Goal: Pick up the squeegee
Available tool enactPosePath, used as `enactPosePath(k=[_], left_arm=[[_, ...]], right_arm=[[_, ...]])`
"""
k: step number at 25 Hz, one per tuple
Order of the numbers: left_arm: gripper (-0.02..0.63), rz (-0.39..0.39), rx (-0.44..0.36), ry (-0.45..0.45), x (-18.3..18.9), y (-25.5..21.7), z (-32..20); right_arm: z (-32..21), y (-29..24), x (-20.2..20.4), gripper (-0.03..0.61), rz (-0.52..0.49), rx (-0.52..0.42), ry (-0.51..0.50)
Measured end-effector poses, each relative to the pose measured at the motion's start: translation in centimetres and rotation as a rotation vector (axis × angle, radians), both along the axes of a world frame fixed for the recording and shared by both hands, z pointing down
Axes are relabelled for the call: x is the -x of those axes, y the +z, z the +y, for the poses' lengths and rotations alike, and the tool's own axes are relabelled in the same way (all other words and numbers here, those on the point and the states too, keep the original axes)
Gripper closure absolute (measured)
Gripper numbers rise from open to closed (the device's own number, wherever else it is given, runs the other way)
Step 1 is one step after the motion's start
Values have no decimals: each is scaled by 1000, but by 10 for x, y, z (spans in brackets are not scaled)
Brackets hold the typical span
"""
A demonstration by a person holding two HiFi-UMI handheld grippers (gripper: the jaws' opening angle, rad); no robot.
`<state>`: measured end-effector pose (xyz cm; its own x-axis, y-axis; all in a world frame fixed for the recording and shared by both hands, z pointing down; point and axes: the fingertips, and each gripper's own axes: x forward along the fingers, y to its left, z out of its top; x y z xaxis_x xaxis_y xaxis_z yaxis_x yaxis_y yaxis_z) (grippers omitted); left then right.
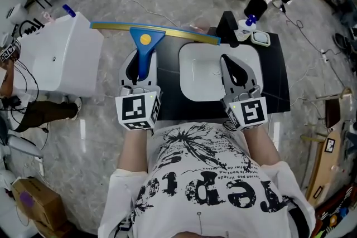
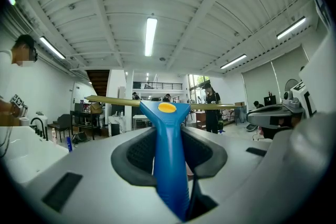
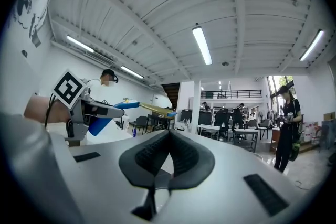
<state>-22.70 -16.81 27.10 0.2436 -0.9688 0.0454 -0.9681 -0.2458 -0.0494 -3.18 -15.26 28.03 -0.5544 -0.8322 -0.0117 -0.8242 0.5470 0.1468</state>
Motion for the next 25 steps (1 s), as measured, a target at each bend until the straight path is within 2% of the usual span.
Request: enactPosePath(k=[25], left_arm=[[476, 52, 57, -15, 13, 25, -8]], right_arm=[[-6, 19, 12, 566, 14, 25, 16]])
